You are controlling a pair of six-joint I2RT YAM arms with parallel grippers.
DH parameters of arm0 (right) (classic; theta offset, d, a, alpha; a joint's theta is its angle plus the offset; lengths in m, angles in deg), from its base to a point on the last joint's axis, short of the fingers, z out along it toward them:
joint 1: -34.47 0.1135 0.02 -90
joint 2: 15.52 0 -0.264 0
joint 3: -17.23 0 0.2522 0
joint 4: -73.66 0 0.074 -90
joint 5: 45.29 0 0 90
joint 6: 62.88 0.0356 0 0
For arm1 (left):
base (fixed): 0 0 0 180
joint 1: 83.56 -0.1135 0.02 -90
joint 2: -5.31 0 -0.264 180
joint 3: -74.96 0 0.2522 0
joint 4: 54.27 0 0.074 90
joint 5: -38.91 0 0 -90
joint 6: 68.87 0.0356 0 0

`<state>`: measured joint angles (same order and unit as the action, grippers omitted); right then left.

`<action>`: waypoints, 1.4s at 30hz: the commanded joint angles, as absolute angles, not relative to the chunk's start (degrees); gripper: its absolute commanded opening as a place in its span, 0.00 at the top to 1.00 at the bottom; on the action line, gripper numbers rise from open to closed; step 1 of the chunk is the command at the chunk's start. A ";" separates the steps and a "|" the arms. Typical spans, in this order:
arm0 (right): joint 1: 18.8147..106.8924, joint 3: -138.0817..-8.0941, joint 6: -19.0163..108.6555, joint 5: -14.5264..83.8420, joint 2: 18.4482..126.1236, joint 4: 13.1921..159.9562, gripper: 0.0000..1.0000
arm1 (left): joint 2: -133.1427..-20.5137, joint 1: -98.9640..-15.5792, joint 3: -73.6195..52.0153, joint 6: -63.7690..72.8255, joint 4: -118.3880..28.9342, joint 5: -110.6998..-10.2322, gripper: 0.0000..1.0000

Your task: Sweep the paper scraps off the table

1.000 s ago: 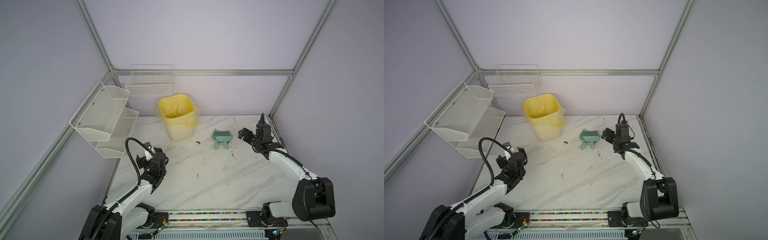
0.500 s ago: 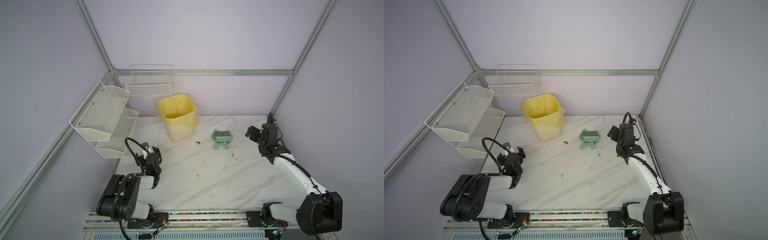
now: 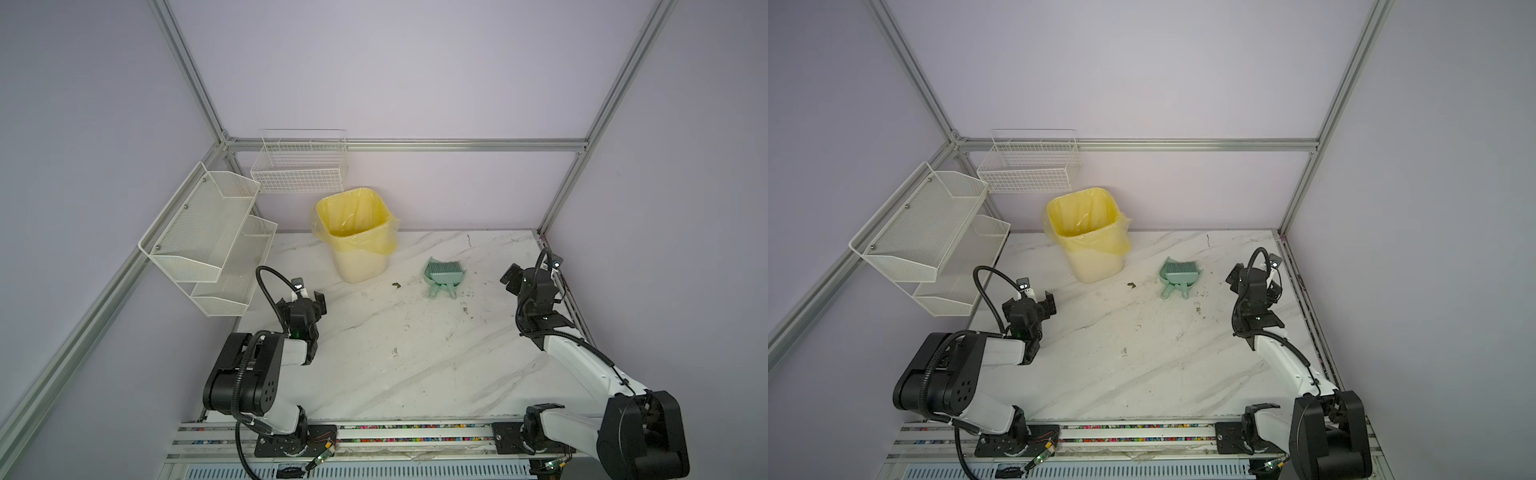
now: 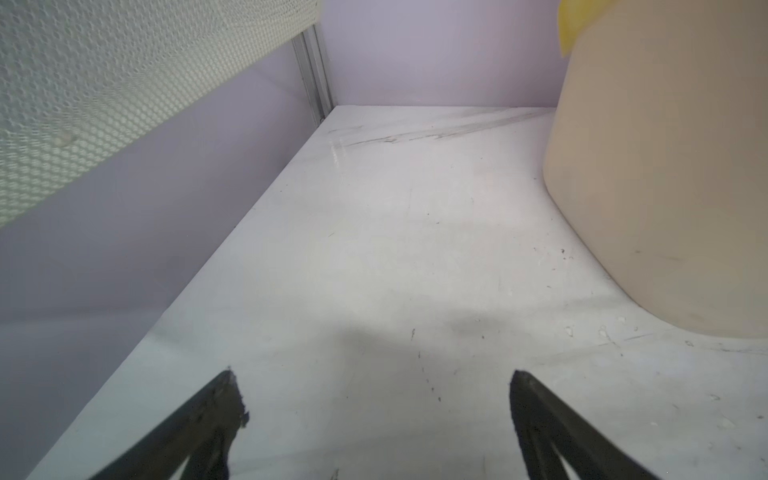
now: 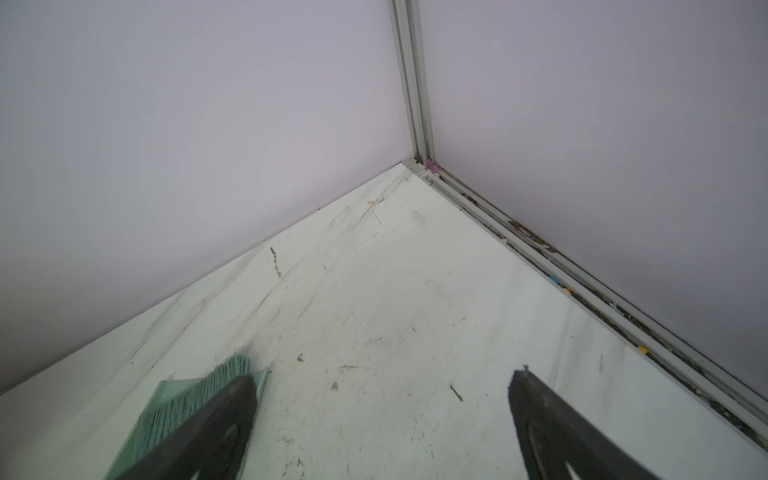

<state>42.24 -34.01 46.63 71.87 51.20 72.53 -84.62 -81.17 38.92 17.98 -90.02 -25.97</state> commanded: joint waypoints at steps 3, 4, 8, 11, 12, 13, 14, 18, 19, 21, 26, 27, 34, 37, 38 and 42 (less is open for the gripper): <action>42.10 -29.70 44.36 81.46 52.03 59.08 0.03 | -84.67 -81.86 40.01 18.83 -95.77 -29.24 0.01; 42.05 -28.97 44.00 81.97 52.83 57.11 0.03 | -84.59 -81.91 39.88 18.44 -95.47 -29.21 0.00; 42.12 -26.42 43.86 83.17 55.74 50.06 0.03 | -85.08 -81.89 40.30 18.97 -97.21 -29.25 0.00; 42.07 -26.01 45.02 86.03 59.69 47.55 0.03 | -85.04 -81.89 40.25 18.96 -96.89 -29.29 0.00; 42.12 -26.44 45.81 87.01 61.45 47.24 0.03 | -85.04 -81.90 40.26 18.94 -96.93 -29.30 0.00; 42.10 -26.59 45.27 87.16 62.83 45.71 0.03 | -85.04 -81.89 40.27 18.90 -96.89 -29.27 0.00; 42.07 -26.44 44.90 87.24 64.73 44.08 0.03 | -85.04 -81.96 40.27 18.96 -96.93 -29.30 0.00; 42.06 -23.62 43.70 87.99 69.00 33.80 0.03 | -85.03 -81.90 40.25 18.95 -96.87 -29.24 0.00; 42.10 -23.19 42.66 88.40 69.91 31.90 0.03 | -85.04 -81.89 40.23 18.94 -96.90 -29.30 0.00; 42.11 -22.91 42.19 89.35 71.42 30.31 0.03 | -85.04 -81.94 40.27 18.93 -96.90 -29.30 0.00; 42.08 -20.10 40.74 89.73 74.83 20.67 0.03 | -84.97 -81.89 40.27 18.96 -96.88 -29.24 0.00; 42.08 -19.09 40.83 89.82 75.22 18.59 0.03 | -85.04 -81.90 40.26 18.94 -96.86 -29.32 0.00; 42.08 -16.42 39.13 88.02 77.92 10.42 0.03 | -85.04 -81.89 40.27 18.98 -96.92 -29.32 0.00; 42.09 -14.86 37.66 85.30 78.19 6.41 0.03 | -85.04 -81.94 40.20 18.93 -96.91 -29.32 0.00; 42.09 -14.80 36.68 83.50 78.33 5.53 0.03 | -85.04 -81.89 40.20 18.94 -96.86 -29.34 0.00; 42.07 -15.63 27.49 68.38 81.88 1.29 0.03 | -85.04 -81.98 40.24 18.94 -96.87 -29.37 0.00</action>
<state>42.15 -15.30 35.11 79.69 79.68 8.71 -85.45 -81.56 39.09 17.98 -93.59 -28.86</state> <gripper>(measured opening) 0.974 0.996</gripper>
